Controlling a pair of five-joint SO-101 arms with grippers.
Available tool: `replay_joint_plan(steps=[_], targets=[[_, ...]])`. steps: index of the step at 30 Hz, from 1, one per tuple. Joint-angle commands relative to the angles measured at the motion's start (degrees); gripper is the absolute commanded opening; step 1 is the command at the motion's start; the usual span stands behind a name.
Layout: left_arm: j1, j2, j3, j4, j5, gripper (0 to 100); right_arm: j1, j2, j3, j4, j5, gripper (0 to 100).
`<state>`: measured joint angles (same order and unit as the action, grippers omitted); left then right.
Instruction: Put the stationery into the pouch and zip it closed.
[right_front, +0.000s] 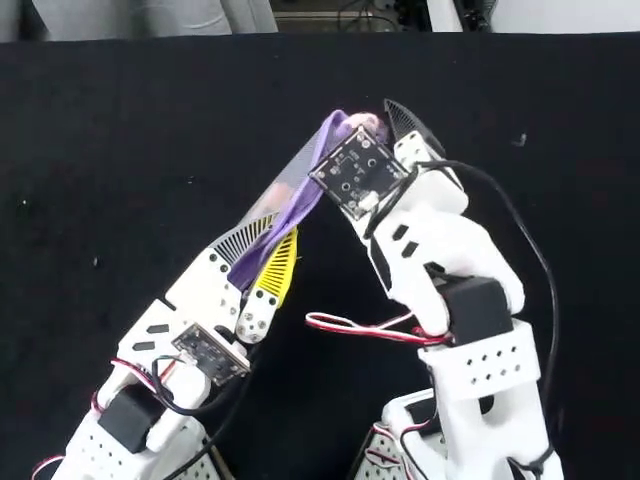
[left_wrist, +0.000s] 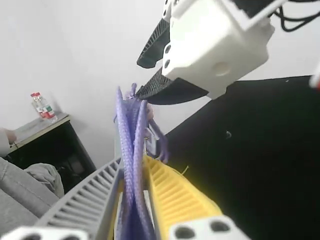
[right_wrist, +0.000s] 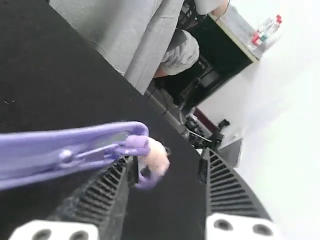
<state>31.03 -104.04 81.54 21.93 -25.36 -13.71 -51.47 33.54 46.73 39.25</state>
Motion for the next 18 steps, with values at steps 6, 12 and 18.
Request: replay_joint_plan(steps=[6, 12, 18], targets=[[1.19, -0.53, -1.80, -2.11, -1.23, 3, 2.99, -1.01, -1.10, -5.10, 5.10, 19.1], [1.01, -0.53, -1.71, -2.11, -1.23, 3, 2.90, -1.01, -1.54, 0.79, 15.03, 19.3], [1.27, -0.53, -1.71, -2.29, -1.23, 3, 2.90, -1.10, -1.63, 6.42, 24.70, 19.1]])
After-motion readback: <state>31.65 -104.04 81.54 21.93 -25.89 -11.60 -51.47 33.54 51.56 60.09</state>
